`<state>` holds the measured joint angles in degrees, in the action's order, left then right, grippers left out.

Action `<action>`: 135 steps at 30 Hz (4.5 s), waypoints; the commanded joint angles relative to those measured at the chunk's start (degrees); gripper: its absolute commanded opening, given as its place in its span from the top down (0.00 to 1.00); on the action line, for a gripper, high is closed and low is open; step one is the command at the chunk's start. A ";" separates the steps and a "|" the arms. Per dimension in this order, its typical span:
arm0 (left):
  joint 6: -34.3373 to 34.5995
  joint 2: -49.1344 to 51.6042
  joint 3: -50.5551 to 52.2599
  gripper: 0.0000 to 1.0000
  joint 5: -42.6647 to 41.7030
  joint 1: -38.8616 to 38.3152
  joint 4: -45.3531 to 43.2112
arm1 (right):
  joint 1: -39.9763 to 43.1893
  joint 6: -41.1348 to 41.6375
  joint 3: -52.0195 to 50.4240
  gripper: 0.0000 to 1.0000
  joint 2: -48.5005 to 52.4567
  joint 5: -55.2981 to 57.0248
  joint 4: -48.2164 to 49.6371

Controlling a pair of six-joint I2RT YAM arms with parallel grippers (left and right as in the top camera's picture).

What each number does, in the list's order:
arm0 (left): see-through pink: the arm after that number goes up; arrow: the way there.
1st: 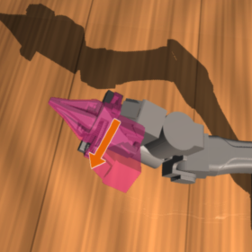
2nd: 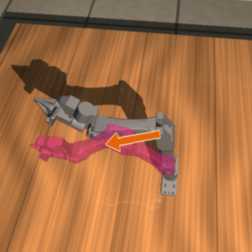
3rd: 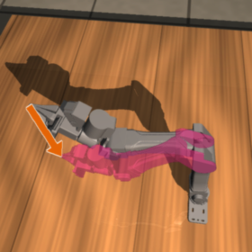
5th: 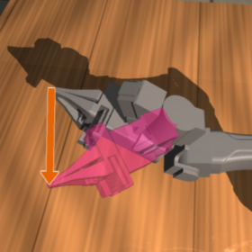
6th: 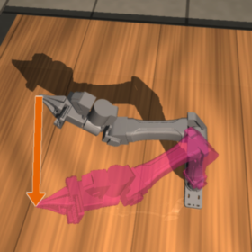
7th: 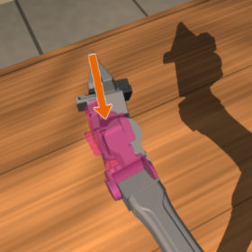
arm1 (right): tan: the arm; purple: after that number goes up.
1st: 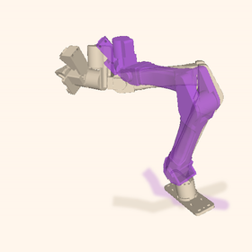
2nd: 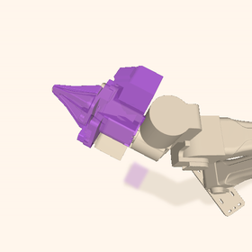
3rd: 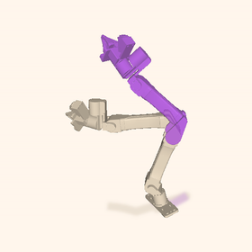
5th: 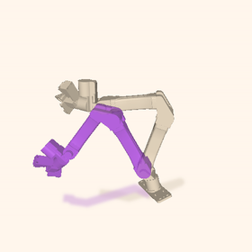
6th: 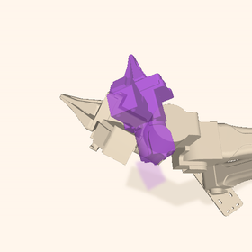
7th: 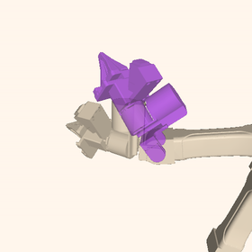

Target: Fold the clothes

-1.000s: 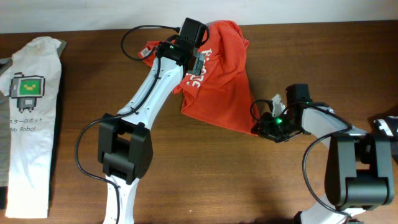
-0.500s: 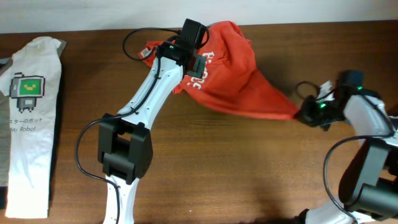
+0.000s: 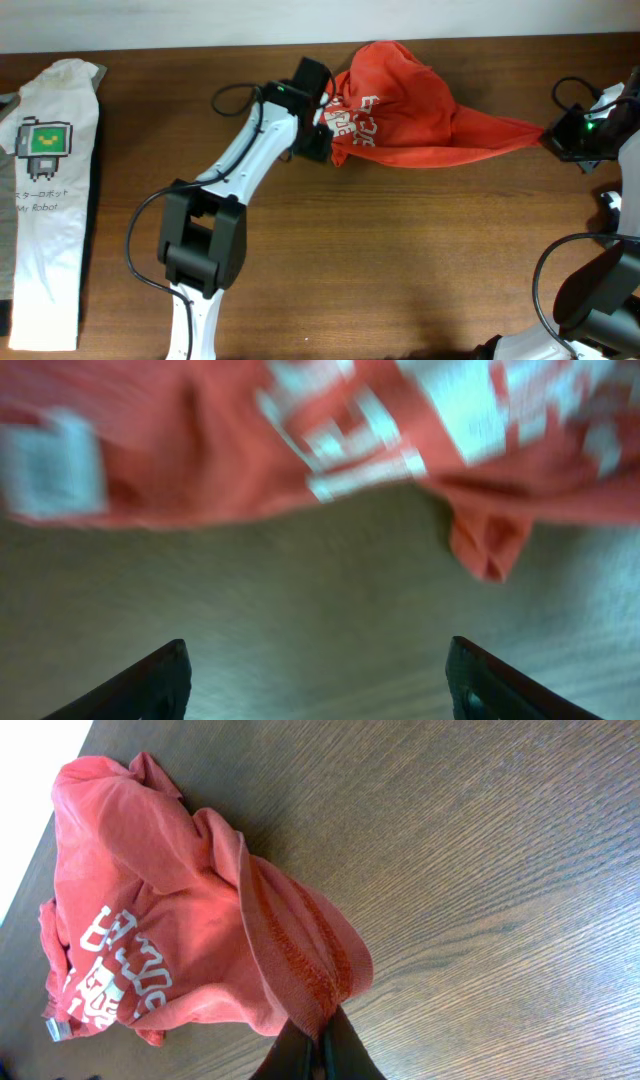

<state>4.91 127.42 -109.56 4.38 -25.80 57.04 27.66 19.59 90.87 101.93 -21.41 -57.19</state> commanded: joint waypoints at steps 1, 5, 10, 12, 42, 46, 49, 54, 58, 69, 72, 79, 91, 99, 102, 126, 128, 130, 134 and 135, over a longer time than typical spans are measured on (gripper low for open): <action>-3.26 -1.64 2.45 0.20 -4.44 -5.57 -0.63 | -0.39 0.57 1.07 0.96 -1.18 1.14 -0.63; -3.26 -0.98 2.73 0.13 -4.44 -11.80 -5.60 | -0.39 0.17 1.07 0.96 -1.18 1.11 -2.10; -3.21 3.76 2.73 0.14 -4.00 -10.21 -7.37 | -0.39 -1.33 1.07 0.96 -1.18 1.14 -5.01; -3.23 6.36 2.73 0.18 -4.04 -6.62 -7.76 | -0.39 -1.33 1.07 0.96 -1.18 1.11 -6.10; -0.87 8.98 2.71 0.26 -8.98 -3.28 -14.60 | -3.72 -2.19 1.07 0.96 -1.18 2.23 -7.56; -0.92 8.98 2.71 0.13 -9.14 -4.61 -14.45 | -3.72 -2.19 1.07 0.96 -1.18 2.23 -7.63; -0.92 8.98 2.71 0.27 -9.14 -5.35 -14.64 | -3.72 -2.21 1.07 0.96 -1.18 2.23 -7.63; 0.07 10.80 2.69 0.41 -9.14 -5.03 -15.23 | -3.72 -2.89 1.07 0.96 -1.18 2.25 -7.78; 1.77 10.80 2.58 0.89 -9.38 -4.02 -15.26 | -3.72 -3.08 1.07 0.96 -1.18 2.23 -8.09; 1.46 5.01 -7.58 1.00 12.15 -2.45 -4.22 | -3.61 -3.23 1.09 0.96 -1.18 5.22 -6.47; 1.42 -1.25 -9.11 1.00 12.15 0.59 -4.24 | -3.58 -3.23 1.44 0.96 -1.18 5.62 -5.55; -0.28 -17.73 -9.11 1.00 13.03 13.03 -3.32 | -3.48 -4.42 10.51 0.96 -1.18 7.45 -8.70; -7.23 -39.76 -10.05 1.00 18.47 19.21 -4.04 | -3.50 -8.68 48.70 0.96 -1.18 8.63 -30.40; -8.04 -53.90 -14.88 1.00 19.45 19.21 -4.07 | -3.69 -8.63 70.90 0.96 -3.23 8.57 -40.13; -8.04 -58.95 -15.43 1.00 19.43 19.21 -4.09 | -3.69 -8.44 71.47 0.96 -7.82 8.61 -40.11; -8.24 -13.77 -15.41 1.00 16.83 19.21 -1.57 | -3.72 -10.23 53.77 0.96 14.05 11.56 -39.69; -8.24 -9.31 -15.41 1.00 16.83 19.30 -3.54 | -3.78 -10.64 53.77 0.96 18.60 11.56 -39.19; -8.22 -5.53 -15.41 1.00 16.81 19.85 -6.21 | -4.33 -10.88 53.77 0.96 23.56 11.58 -37.42; -8.22 -0.57 -15.41 1.00 16.79 21.29 -11.13 | -6.29 -11.23 53.77 0.96 30.18 11.63 -32.89; -8.28 0.39 -15.41 1.00 16.52 21.68 -12.61 | -6.78 -11.23 53.77 0.96 31.30 11.63 -32.20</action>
<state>-2.63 125.03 -124.51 14.39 -8.45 47.46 20.73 8.80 144.35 130.76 -16.29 -90.70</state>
